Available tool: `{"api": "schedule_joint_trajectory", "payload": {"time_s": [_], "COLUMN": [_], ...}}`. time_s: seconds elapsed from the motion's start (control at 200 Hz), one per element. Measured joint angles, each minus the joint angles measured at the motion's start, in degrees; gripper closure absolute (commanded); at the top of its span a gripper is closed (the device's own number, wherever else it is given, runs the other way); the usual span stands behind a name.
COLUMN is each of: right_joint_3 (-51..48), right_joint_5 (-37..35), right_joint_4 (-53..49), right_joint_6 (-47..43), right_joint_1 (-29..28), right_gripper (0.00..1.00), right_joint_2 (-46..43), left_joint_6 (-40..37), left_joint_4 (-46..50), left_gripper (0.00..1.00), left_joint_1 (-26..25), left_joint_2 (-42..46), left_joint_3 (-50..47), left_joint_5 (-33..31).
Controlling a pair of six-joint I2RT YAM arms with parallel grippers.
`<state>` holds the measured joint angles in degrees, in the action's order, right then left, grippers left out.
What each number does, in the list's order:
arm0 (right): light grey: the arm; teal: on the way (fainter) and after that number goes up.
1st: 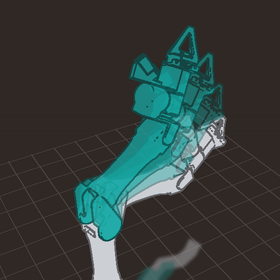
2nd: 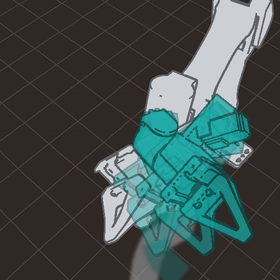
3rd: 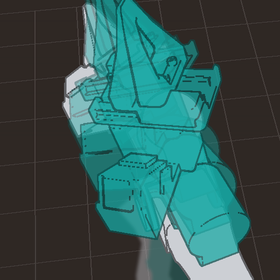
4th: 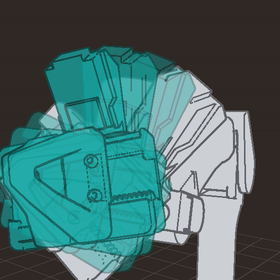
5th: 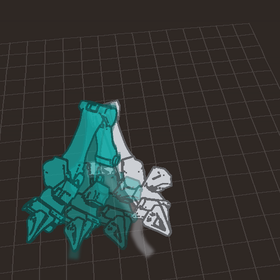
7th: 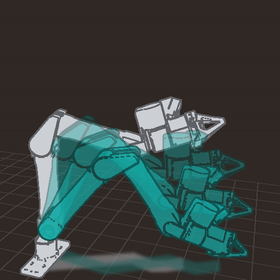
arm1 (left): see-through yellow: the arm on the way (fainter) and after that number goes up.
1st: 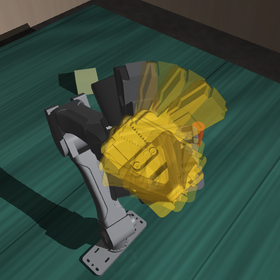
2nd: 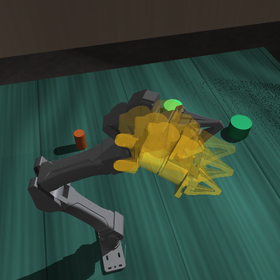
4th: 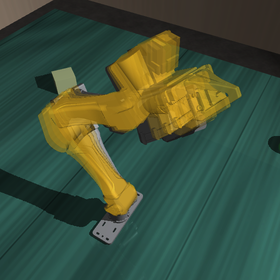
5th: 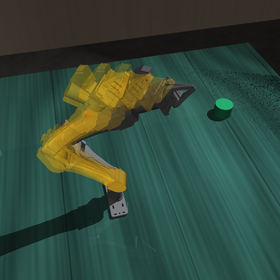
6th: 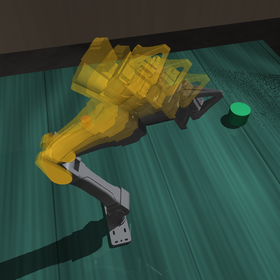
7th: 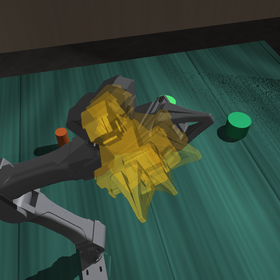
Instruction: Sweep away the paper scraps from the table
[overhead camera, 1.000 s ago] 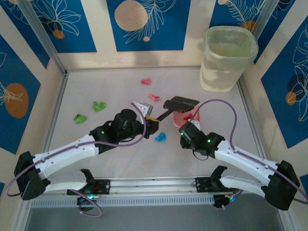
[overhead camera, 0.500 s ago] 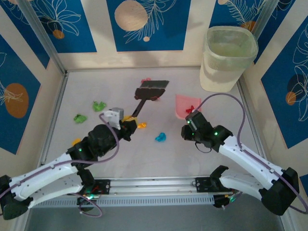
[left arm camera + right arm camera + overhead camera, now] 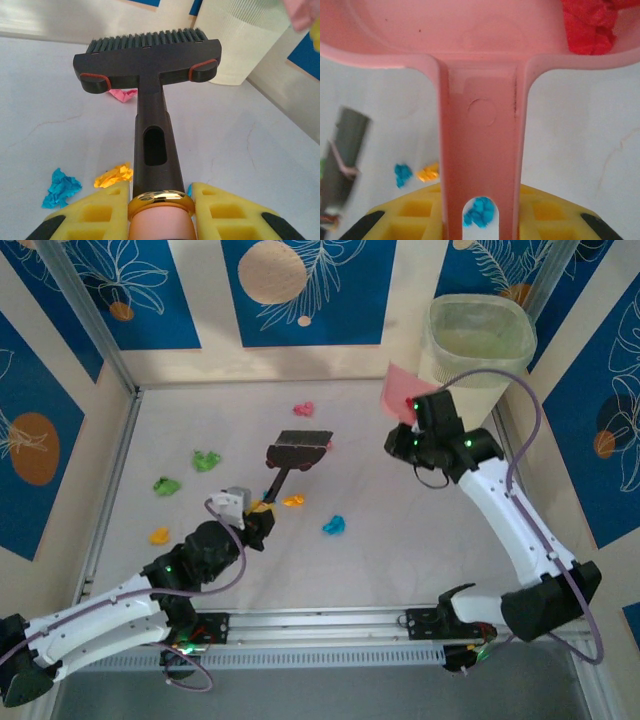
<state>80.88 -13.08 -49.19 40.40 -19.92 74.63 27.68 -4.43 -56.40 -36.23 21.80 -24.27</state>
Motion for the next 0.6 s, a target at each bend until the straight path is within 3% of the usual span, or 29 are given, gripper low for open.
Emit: {"api": "schedule_joint_trajectory", "payload": {"time_s": [0.275, 0.6], "right_joint_3": [18.95, 49.81], "right_joint_5": [10.38, 25.18], "right_joint_4": [2.43, 3.15], "right_joint_6": [7.26, 19.08], "right_joint_1": [10.86, 20.52], "right_gripper": [1.0, 1.0], "right_joint_2": [11.32, 35.41], "left_joint_6": [-1.31, -2.64], "left_joint_4": [-2.86, -3.69], "left_gripper": [1.0, 1.0], "left_joint_1": [0.0, 0.0], "left_joint_2": [0.68, 2.54], "left_joint_3": [-1.14, -1.73], "left_joint_5": [0.66, 0.61]}}
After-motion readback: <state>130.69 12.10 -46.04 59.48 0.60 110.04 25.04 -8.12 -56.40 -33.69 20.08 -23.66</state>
